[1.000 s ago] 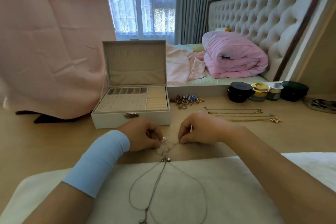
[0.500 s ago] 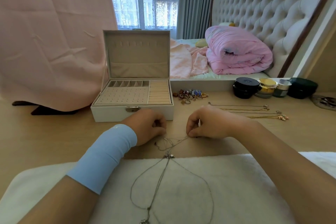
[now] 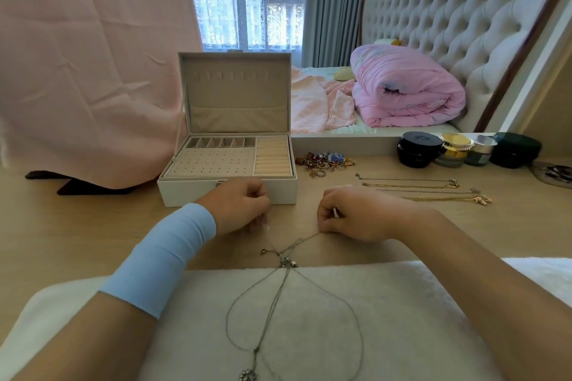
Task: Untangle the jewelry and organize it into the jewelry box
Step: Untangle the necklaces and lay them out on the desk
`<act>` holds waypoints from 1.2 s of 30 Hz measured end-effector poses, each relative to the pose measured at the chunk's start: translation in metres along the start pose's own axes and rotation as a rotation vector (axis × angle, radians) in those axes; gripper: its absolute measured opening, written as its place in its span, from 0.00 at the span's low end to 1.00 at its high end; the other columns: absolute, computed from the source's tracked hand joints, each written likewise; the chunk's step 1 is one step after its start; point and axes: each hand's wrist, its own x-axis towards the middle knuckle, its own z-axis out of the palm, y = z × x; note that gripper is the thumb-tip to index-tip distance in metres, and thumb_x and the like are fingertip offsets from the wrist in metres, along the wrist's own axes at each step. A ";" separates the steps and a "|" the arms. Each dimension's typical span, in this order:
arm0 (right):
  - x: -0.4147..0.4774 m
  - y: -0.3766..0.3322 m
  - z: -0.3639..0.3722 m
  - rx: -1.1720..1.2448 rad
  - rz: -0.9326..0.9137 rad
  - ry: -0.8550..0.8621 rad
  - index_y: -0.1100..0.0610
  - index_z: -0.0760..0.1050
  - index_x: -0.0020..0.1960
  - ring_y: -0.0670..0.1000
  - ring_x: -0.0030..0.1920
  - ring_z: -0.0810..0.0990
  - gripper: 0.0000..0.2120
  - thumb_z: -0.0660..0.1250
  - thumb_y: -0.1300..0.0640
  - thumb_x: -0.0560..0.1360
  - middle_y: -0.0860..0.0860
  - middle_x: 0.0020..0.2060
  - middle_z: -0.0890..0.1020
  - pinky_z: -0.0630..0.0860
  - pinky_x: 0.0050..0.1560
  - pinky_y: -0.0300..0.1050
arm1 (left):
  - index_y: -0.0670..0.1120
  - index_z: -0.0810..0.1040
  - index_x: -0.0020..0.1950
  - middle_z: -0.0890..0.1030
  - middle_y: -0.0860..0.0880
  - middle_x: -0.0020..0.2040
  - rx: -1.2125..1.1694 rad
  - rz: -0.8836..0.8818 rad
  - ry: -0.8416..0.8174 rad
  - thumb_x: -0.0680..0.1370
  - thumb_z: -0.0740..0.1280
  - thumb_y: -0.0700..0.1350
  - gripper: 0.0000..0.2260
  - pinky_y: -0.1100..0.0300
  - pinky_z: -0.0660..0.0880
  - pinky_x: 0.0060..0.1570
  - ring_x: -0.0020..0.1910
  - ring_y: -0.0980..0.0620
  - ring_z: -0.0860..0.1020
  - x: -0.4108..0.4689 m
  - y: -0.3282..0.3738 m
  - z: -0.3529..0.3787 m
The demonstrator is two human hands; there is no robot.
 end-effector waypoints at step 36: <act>-0.024 -0.017 -0.042 1.186 -0.215 0.210 0.56 0.71 0.48 0.49 0.25 0.64 0.07 0.58 0.58 0.84 0.51 0.30 0.68 0.57 0.24 0.40 | 0.40 0.80 0.50 0.79 0.49 0.31 -0.477 0.187 -0.101 0.79 0.66 0.39 0.04 0.52 0.78 0.45 0.33 0.49 0.76 -0.002 0.042 0.031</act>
